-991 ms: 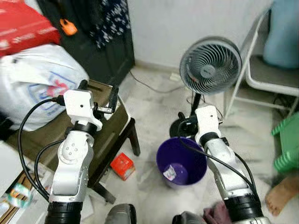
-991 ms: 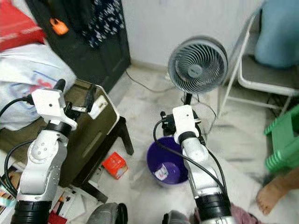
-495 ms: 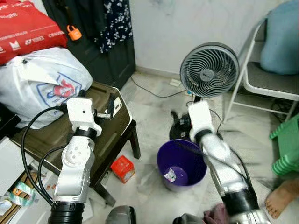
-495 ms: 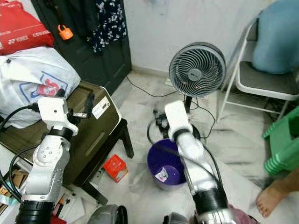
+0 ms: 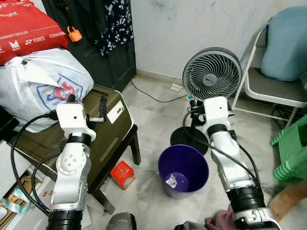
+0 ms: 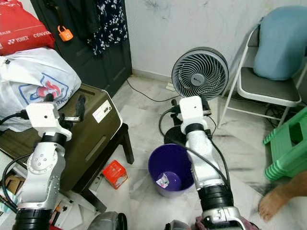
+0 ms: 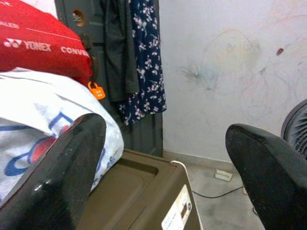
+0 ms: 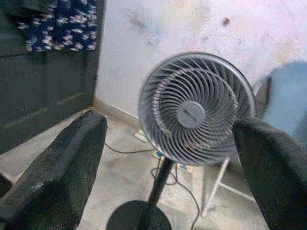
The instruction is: Clean up the room
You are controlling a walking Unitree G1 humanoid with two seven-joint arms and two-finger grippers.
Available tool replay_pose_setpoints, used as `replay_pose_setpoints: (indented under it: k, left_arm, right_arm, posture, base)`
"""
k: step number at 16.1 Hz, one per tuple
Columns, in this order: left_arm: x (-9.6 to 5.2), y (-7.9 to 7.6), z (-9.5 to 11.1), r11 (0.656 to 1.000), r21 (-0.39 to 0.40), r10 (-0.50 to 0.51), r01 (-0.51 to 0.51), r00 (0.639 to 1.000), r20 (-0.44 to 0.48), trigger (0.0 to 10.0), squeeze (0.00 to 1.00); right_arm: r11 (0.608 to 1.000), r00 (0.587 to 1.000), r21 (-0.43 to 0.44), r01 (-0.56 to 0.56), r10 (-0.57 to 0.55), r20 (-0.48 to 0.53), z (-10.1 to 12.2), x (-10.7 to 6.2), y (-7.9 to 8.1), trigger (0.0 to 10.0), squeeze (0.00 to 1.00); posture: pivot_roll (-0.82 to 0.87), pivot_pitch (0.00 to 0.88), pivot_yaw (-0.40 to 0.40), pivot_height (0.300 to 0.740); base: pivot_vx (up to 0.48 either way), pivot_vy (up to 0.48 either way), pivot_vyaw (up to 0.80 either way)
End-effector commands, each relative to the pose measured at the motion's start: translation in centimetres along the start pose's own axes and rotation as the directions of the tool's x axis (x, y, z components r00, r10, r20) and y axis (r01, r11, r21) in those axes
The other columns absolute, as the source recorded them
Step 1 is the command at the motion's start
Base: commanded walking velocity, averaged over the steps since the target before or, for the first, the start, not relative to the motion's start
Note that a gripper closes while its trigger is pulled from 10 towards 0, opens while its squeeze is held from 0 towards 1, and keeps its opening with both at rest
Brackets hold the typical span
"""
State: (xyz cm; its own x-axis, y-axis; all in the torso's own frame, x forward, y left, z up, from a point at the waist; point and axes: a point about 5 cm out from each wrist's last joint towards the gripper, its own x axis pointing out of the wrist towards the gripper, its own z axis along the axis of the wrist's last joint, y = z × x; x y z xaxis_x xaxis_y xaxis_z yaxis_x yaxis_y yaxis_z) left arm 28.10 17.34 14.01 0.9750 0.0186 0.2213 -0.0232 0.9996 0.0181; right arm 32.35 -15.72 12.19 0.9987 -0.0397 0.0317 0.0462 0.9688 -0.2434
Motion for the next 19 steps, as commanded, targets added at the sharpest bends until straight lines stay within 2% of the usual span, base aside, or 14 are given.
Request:
replay_pose_setpoints:
  k: [1, 2, 3, 5, 6, 7, 9, 11, 12, 13, 15, 16, 19]
  left_arm:
    - [0.2, -0.1, -0.1, 1.000, 0.004, 0.006, -0.006, 1.000, 0.002, 10.0, 0.00]
    - [0.1, -0.1, 0.0, 1.000, 0.007, 0.023, -0.023, 1.000, 0.005, 10.0, 0.00]
    - [0.1, 0.0, -0.2, 0.999, 0.001, 0.042, -0.042, 0.999, -0.005, 10.0, 0.00]
    - [-0.4, -0.2, -1.0, 0.994, -0.099, 0.029, -0.034, 0.998, -0.054, 10.0, 0.00]
    - [-0.8, -0.3, -1.4, 0.993, -0.105, 0.037, -0.045, 0.996, -0.076, 10.0, 0.00]
    - [-1.0, -0.2, -1.5, 0.993, -0.104, 0.048, -0.056, 0.996, -0.082, 10.0, 0.00]
    - [-1.1, -0.1, -1.5, 0.997, 0.012, 0.073, -0.072, 0.996, -0.054, 10.0, 0.00]
    - [-1.7, 0.8, -1.2, 0.995, 0.019, 0.102, -0.101, 0.994, -0.037, 10.0, 0.00]
    - [-2.5, 1.3, -1.1, 0.993, 0.038, 0.110, -0.109, 0.994, -0.028, 10.0, 0.00]
    - [-4.1, 2.0, -1.5, 0.993, 0.043, 0.112, -0.110, 0.992, -0.055, 10.0, 0.00]
    - [-6.4, 2.6, -2.4, 0.994, 0.071, 0.086, -0.078, 0.989, -0.122, 10.0, 0.00]
    - [-6.8, 2.7, -2.9, 0.994, 0.063, 0.093, -0.085, 0.985, -0.143, 10.0, 0.00]
    - [-6.1, 2.2, -3.2, 0.992, 0.060, 0.114, -0.107, 0.984, -0.133, 10.0, 0.00]
  right_arm:
    - [0.997, 0.999, 0.059, 0.041, -0.041, -0.005, 0.3, 0.5, -0.3, 10.0, 0.00]
    - [0.996, 0.998, 0.070, 0.047, -0.049, 0.029, 0.7, 0.5, -0.1, 10.0, 0.00]
    - [0.997, 0.998, 0.076, 0.002, -0.007, 0.064, 1.2, 0.3, 0.8, 10.0, 0.00]
    - [0.997, 0.991, 0.009, -0.082, 0.081, 0.108, 1.7, 0.0, 2.8, 10.0, 0.00]
    - [0.995, 0.990, 0.023, -0.095, 0.092, 0.108, 1.7, 0.1, 3.0, 10.0, 0.00]
    - [0.996, 0.990, 0.019, -0.093, 0.090, 0.109, 1.7, 0.1, 2.8, 10.0, 0.00]
    - [0.997, 0.994, 0.032, -0.072, 0.069, 0.090, 1.5, 0.5, 2.1, 10.0, 0.00]
    - [0.997, 0.993, 0.048, -0.065, 0.060, 0.099, 1.6, 0.2, 1.3, 10.0, 0.00]
    - [0.996, 0.993, 0.064, -0.065, 0.059, 0.098, 1.4, -0.5, 0.9, 10.0, 0.00]
    - [0.996, 0.993, 0.048, -0.069, 0.064, 0.104, 0.9, -2.2, 0.3, 10.0, 0.00]
    - [0.997, 0.994, 0.009, -0.080, 0.079, 0.069, -0.7, -4.8, -0.4, 10.0, 0.00]
    - [0.999, 0.999, 0.031, -0.042, 0.041, 0.022, -1.7, -5.4, -1.3, 10.0, 0.00]
    - [0.998, 0.999, 0.041, -0.042, 0.043, -0.009, -3.5, -6.9, -1.1, 10.0, 0.00]
  posture:
    - [0.03, 0.000, 0.039, 0.740]
    - [0.04, 0.000, 0.033, 0.740]
    - [0.04, 0.000, 0.028, 0.740]
    - [0.04, 0.000, 0.029, 0.740]
    - [0.04, 0.000, 0.024, 0.740]
    - [0.04, 0.000, 0.019, 0.740]
    - [0.05, 0.000, 0.004, 0.740]
    - [0.03, 0.000, -0.001, 0.740]
    - [0.02, 0.000, 0.002, 0.740]
    - [0.01, 0.000, 0.017, 0.740]
    - [0.00, 0.000, 0.028, 0.740]
    - [-0.01, 0.000, 0.033, 0.740]
    - [-0.02, 0.000, 0.044, 0.740]
  base:
    - [0.000, 0.000, 0.00]
    - [0.000, 0.000, 0.00]
    - [0.000, 0.000, 0.00]
    - [0.000, 0.000, 0.80]
    - [0.000, 0.000, 0.80]
    - [0.000, 0.000, 0.80]
    - [0.000, 0.000, 0.80]
    - [0.000, 0.000, 0.80]
    - [0.000, 0.000, 0.80]
    - [0.000, 0.000, 0.80]
    - [0.000, 0.000, 0.80]
    - [0.000, 0.000, 0.80]
    - [0.000, 0.000, 0.68]
